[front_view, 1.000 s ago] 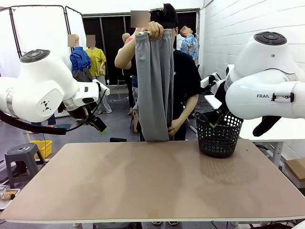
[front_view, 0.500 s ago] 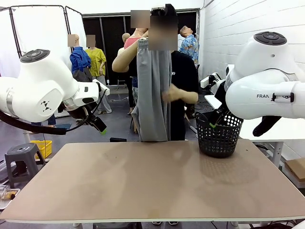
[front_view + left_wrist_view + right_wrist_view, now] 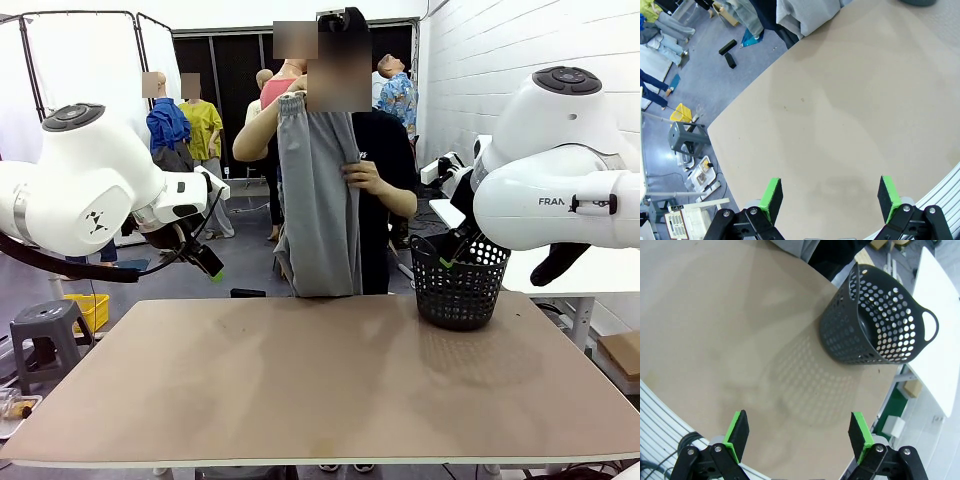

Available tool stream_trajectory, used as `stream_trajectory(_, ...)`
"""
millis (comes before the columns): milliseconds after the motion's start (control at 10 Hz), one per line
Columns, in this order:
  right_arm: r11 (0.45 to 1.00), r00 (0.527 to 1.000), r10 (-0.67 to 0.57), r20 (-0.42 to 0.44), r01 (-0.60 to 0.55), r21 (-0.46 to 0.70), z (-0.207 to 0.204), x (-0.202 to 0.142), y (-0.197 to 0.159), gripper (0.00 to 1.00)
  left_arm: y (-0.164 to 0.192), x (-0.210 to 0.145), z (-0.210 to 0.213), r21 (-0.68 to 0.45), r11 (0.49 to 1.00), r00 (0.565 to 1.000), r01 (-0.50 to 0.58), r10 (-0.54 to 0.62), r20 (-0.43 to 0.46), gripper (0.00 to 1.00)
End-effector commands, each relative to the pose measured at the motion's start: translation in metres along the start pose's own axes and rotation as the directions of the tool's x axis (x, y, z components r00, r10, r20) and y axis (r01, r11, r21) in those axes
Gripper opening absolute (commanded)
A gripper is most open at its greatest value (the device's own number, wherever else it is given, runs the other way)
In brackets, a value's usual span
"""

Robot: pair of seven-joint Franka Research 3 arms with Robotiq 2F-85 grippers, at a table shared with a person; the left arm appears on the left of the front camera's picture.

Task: Fold the training pants.
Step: Grab both ends of the Training pants handed by a person.

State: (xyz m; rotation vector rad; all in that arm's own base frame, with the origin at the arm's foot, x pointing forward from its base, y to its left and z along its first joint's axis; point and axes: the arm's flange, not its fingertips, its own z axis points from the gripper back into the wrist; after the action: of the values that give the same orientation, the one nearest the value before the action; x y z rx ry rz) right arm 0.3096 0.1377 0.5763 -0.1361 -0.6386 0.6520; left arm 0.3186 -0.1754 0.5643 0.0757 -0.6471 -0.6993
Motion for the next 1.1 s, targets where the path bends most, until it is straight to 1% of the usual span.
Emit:
stream_trajectory(0, 1.000, 1.000, 0.006, -0.001, -0.006, -0.002, -0.0029, -0.0003, -0.0007, 1.00, 0.0003, -0.0006, -0.0016, 0.004, 1.000, 1.000, 0.001, -0.001, 0.007, 1.00)
stream_trajectory(1000, 1.000, 1.000, 0.006, -0.001, -0.006, -0.002, -0.0029, -0.0003, -0.0007, 1.00, 0.0003, -0.0006, -0.0016, 0.004, 1.000, 1.000, 0.001, -0.001, 0.007, 1.00)
